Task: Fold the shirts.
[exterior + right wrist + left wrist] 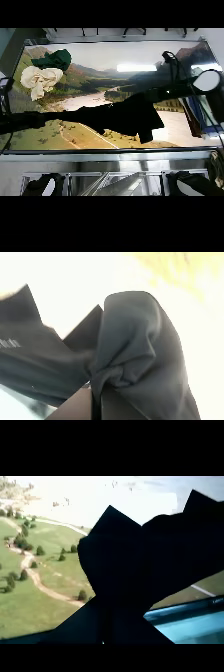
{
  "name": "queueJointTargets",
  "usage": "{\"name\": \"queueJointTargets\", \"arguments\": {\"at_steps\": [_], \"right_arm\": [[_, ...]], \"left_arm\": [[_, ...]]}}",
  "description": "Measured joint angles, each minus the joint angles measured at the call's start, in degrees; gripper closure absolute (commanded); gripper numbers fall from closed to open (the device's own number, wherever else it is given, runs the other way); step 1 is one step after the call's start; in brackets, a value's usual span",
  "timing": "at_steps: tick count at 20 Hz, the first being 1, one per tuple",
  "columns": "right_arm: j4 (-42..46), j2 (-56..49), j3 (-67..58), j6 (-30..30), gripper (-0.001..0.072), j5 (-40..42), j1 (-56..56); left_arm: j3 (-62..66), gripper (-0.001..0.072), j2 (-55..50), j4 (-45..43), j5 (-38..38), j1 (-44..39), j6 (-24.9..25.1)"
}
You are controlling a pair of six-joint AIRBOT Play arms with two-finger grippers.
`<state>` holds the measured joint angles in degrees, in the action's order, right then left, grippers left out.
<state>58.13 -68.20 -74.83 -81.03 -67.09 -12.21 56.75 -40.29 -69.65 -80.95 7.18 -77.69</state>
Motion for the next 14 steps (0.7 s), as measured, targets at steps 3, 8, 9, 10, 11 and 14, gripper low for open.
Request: {"name": "queueJointTargets", "arguments": {"at_steps": [3,8,9,10,11,14], "right_arm": [[-9.51,-8.24,-0.04,6.51,0.0085,12.76,-4.22],[-25.03,-16.76,-0.11,16.2,0.001,21.22,-4.83],[-26.18,-16.65,-0.11,16.76,0.0011,19.04,-3.08],[-26.32,-16.02,-0.13,16.74,0.0019,15.91,-0.96],[-25.24,-14.84,-0.09,15.85,0.0073,11.89,1.53],[-14.95,-9.2,3.19,11.91,0.0116,-0.31,8.31]], "left_arm": [[-6.14,0.0689,-0.02,0.02,-1.64,-0.07,-0.35],[-14.25,0.0689,-0.04,0.44,2.12,-0.07,0.13],[-15.06,0.0688,-0.07,0.42,3.37,-0.04,0.11],[-15.67,0.0688,-0.2,0.42,4.57,0.13,0.13],[-16.06,0.0688,-0.55,0.42,5.57,0.5,0.13],[-16.68,0.0688,-2.93,0.61,6.93,2.19,0.22]]}}
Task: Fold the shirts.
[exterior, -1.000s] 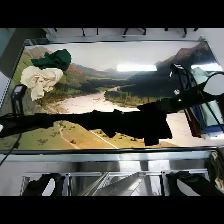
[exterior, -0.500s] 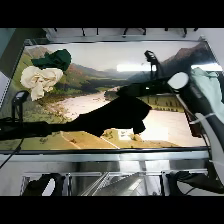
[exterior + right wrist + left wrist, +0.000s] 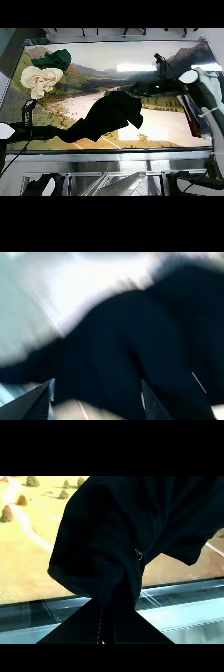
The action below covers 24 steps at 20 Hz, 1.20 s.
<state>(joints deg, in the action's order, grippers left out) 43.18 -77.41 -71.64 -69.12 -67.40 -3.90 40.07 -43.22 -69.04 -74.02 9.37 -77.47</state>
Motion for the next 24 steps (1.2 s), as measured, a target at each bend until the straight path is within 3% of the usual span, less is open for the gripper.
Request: {"name": "queueJointTargets", "arguments": {"at_steps": [2,3,6,13,14,16,17,18,21,24], "right_arm": [[5.57,4.94,5.57,-2.27,0.0103,-2.23,3.98],[7.61,6.99,9.25,-3.28,0.0,-2.4,5.7],[8.63,9.33,19.58,-4.35,0.0002,0.42,8.39],[-6.51,0.87,29.92,5.07,0.0012,10.82,7.21],[-9.07,-0.87,30.27,6.43,0.0037,11.87,6.19],[-12.68,-3.43,30.67,8.33,0.0483,14.38,4.48],[-13.86,-4.33,30.82,8.83,0.0654,15.37,3.89],[-14.78,-4.76,30.88,9.4,0.0689,15.67,3.56],[-14.78,-3.04,30.95,10.12,0.069,14.43,4.09],[-9.64,6.01,30.91,7.61,0.069,7.85,6.8]], "left_arm": [[-0.17,0.0687,-2.25,0.42,0.39,0.79,0.07],[-0.24,0.0688,-3.41,0.79,0.52,1.03,0.07],[-0.28,0.0688,-5.95,1.22,0.0,1.38,0.0],[-0.31,0.0687,-5.35,1.53,-1.36,1.55,-0.11],[-0.31,0.0687,-4.72,1.55,-1.29,1.55,-0.11],[-0.31,0.0687,-3.61,1.53,-0.98,1.57,-0.13],[-0.31,0.0687,-3.04,1.55,-1.01,1.57,-0.15],[-0.31,0.0687,-2.6,1.55,-0.94,1.55,-0.35],[0.11,0.0687,-0.96,1.01,-0.68,1.6,-0.55],[3.39,0.0687,0.57,-1.07,-1.7,2.99,-1.46]]}}
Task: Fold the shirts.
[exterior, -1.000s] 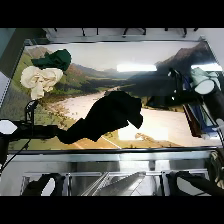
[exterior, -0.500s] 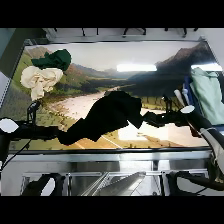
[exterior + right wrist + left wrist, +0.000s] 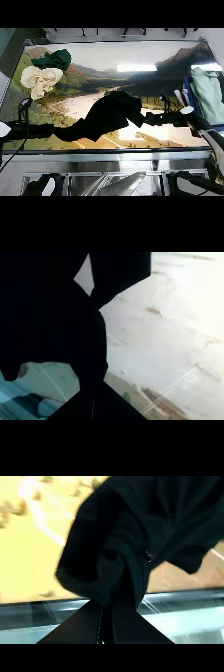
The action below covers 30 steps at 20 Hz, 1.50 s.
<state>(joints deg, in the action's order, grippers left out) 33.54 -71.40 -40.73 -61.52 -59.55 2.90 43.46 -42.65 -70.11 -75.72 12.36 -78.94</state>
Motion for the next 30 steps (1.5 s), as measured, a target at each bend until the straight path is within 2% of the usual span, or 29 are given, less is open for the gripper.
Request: {"name": "queueJointTargets", "arguments": {"at_steps": [3,6,10,12,15,21,25,27,30], "right_arm": [[8.39,14.95,-2.01,-7.61,0.069,-7.67,2.19],[17.62,29.24,-9.09,-16.33,0.069,-12.55,3.26],[25.88,36.33,-25.05,-22.75,0.069,-19.06,3.87],[29.81,36.04,-34.82,-24.13,0.0689,-22.84,3.98],[35.52,34.18,-50.4,-24.9,0.069,-28.0,4.07],[43.36,29.05,-74.34,-24.55,0.069,-32.72,4.04],[46.47,24.57,-76.85,-24.13,0.0689,-34.05,4.04],[47.08,20.92,-74.03,-24.72,0.0688,-34.36,4.04],[47.63,14.49,-65.92,-26.12,0.0688,-33.16,4.04]], "left_arm": [[5.51,0.0687,1.9,-1.4,-2.69,3.82,-1.68],[12.0,0.0688,4.17,-2.01,-3.45,6.73,-3.85],[25.11,0.0688,3.72,-2.34,-5.64,6.75,-5.27],[34.56,0.0688,1.88,-4.76,-8.26,5.29,-6.14],[49.4,0.0688,-0.79,-12.92,-13.29,1.44,-7.06],[74.86,0.0689,-6.29,-23.87,-24.2,-7.37,-9.11],[75.45,0.0689,-9.53,-28.89,-26.73,-10.4,-10.62],[70.69,0.0688,-12.41,-30.14,-26.88,-10.58,-10.8],[63.04,0.0688,-18.53,-30.8,-23.04,-10.51,-11.06]]}}
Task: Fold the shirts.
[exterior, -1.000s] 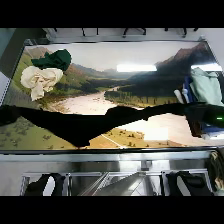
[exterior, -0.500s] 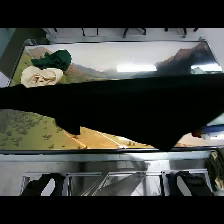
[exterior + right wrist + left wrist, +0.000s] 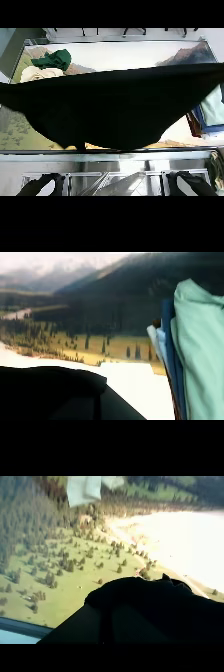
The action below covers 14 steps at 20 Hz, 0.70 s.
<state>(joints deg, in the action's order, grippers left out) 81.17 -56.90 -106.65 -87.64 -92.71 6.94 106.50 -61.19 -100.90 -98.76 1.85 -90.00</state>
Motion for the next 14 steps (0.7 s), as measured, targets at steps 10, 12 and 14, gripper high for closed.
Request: {"name": "queueJointTargets", "arguments": {"at_steps": [10,12,14], "right_arm": [[-21.44,-27.23,20.65,9.35,0.0688,31.85,-0.24],[-25.51,-30.18,21.18,11.26,0.0688,36.57,-0.17],[-28.52,-31.95,21.49,12.57,0.0683,40.15,-0.24]], "left_arm": [[-15.28,0.0687,-28.76,7.63,23.78,0.07,0.44],[-14.4,0.0687,-32.39,8.41,26.08,0.17,0.46],[-12.85,0.0685,-34.6,8.83,28.2,0.26,0.46]]}}
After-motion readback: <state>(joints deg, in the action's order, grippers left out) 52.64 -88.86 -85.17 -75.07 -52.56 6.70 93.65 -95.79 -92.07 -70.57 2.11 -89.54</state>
